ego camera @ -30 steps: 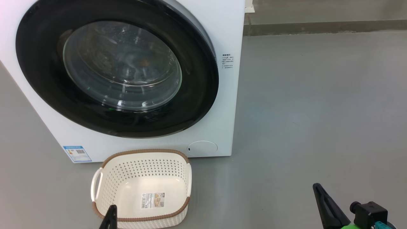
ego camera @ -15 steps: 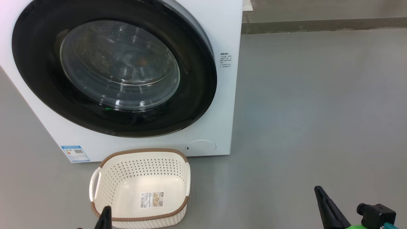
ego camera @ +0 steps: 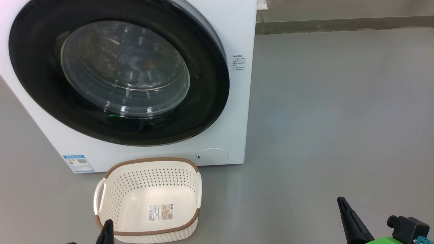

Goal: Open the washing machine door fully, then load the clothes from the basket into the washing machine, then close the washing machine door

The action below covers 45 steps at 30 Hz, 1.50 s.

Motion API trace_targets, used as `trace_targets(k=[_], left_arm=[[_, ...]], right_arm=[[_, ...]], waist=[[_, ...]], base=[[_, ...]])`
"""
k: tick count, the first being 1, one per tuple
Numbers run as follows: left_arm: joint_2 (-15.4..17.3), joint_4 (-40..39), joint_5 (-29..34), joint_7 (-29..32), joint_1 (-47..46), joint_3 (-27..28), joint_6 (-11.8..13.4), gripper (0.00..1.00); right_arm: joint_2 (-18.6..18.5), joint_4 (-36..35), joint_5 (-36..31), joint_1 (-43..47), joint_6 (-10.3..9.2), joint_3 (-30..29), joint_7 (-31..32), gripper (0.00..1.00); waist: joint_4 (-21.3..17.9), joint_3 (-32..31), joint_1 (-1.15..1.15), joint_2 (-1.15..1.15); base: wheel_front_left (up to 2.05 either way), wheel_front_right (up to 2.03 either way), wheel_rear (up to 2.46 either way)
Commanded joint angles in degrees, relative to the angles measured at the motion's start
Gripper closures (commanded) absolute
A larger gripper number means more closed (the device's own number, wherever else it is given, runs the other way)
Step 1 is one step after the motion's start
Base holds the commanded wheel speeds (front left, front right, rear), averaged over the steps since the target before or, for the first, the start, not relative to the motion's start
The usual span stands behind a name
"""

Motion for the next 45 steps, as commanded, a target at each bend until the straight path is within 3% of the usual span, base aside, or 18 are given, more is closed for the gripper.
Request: trace_targets(k=[1,45], left_arm=[[0.4,-1.0,-1.5,0.3,-2.9,1.2,-0.6,1.0],[-0.7,1.5,-28.7,6.2,-7.2,7.1,-3.8,1.0]], right_arm=[[-0.7,-1.0,2.2,-2.8,-0.04,0.0,0.1,1.0],[-1.3,4.1,30.5,-7.4,-0.09,-0.9,3.5,1.0]], waist=[[0.0,0.0,-0.01,0.0],[-1.2,1.1,-0.01,0.0]], base=[[0.0,0.0,0.0],[0.0,0.0,0.0]])
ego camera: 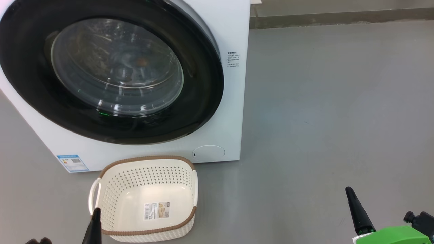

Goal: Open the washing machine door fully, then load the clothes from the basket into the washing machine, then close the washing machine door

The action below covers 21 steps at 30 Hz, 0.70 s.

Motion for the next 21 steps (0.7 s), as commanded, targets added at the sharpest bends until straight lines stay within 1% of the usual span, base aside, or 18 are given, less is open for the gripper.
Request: trace_targets(k=[1,21], left_arm=[[0.5,-0.9,-2.0,0.3,-2.7,1.8,-0.5,1.0],[0.0,0.3,-15.3,3.2,-4.8,4.6,-2.1,1.0]], right_arm=[[-0.7,-0.9,2.6,-2.8,-0.08,0.6,0.5,1.0],[-0.8,1.6,16.2,-5.0,-0.11,-0.1,2.4,1.0]], waist=[[0.0,0.0,0.0,0.0],[-0.6,0.5,0.0,0.0]], base=[[0.0,0.0,0.0],[0.0,0.0,0.0]])
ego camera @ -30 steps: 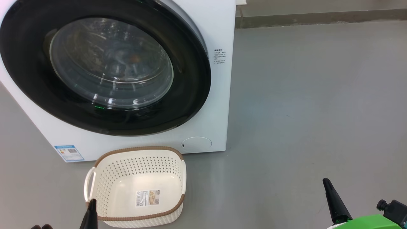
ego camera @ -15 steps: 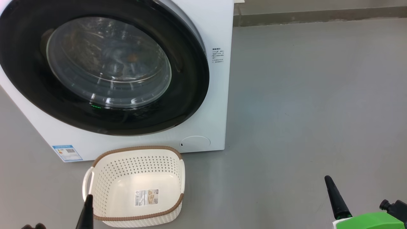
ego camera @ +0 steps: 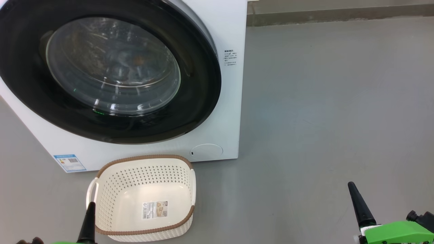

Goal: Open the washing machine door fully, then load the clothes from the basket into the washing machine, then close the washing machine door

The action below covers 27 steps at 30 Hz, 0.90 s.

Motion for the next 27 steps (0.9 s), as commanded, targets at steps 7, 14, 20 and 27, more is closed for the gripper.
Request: trace_targets(k=[7,14,20,27], left_arm=[[0.4,-0.6,-5.5,1.4,-3.3,2.8,-1.4,1.0],[0.2,-0.2,-9.9,2.4,-4.0,3.7,-1.9,1.0],[0.1,0.2,-13.7,3.2,-4.6,4.5,-2.4,1.0],[-0.1,0.6,-18.1,4.1,-5.3,5.5,-2.9,1.0]], right_arm=[[-0.7,-0.4,5.9,-3.4,-0.05,0.4,0.9,1.0],[-0.7,0.5,10.4,-4.2,-0.06,0.1,1.5,1.0],[-0.8,1.2,14.3,-4.8,-0.06,-0.1,2.1,1.0],[-0.8,2.0,18.8,-5.6,-0.07,-0.4,2.7,1.0]], waist=[[-0.2,0.2,0.0,0.0],[-0.4,0.3,0.0,0.0],[-0.6,0.5,0.0,0.0],[-0.7,0.6,0.0,0.0]], base=[[0.0,0.0,0.0],[0.0,0.0,0.0],[0.0,0.0,0.0],[0.0,0.0,0.0]])
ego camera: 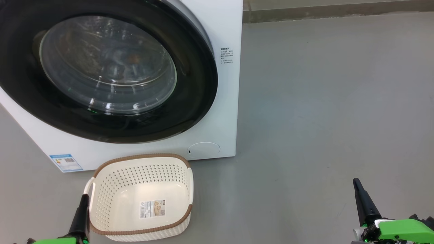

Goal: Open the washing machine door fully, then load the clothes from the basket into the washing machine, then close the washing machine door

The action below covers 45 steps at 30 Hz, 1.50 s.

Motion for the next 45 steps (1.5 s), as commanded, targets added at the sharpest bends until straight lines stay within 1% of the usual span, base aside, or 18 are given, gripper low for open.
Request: trace_targets(k=[1,3,45], left_arm=[[0.8,-0.9,-1.6,0.6,-3.0,2.3,-1.0,1.0],[0.8,-0.9,-2.6,0.8,-3.1,2.5,-1.1,1.0],[0.8,-0.9,-2.6,0.8,-3.1,2.5,-1.1,1.0]], right_arm=[[-0.7,-1.1,2.0,-3.2,-0.06,1.0,0.4,1.0],[-0.7,-0.9,2.9,-3.4,-0.06,1.0,0.5,1.0],[-0.3,-0.8,2.5,-3.4,-0.06,0.4,1.0,1.0]], waist=[[0.0,0.0,0.0,0.0],[-0.1,0.1,0.0,0.0],[-0.1,0.1,0.0,0.0]], base=[[0.0,0.0,0.0],[0.0,0.0,0.0],[0.0,0.0,0.0]])
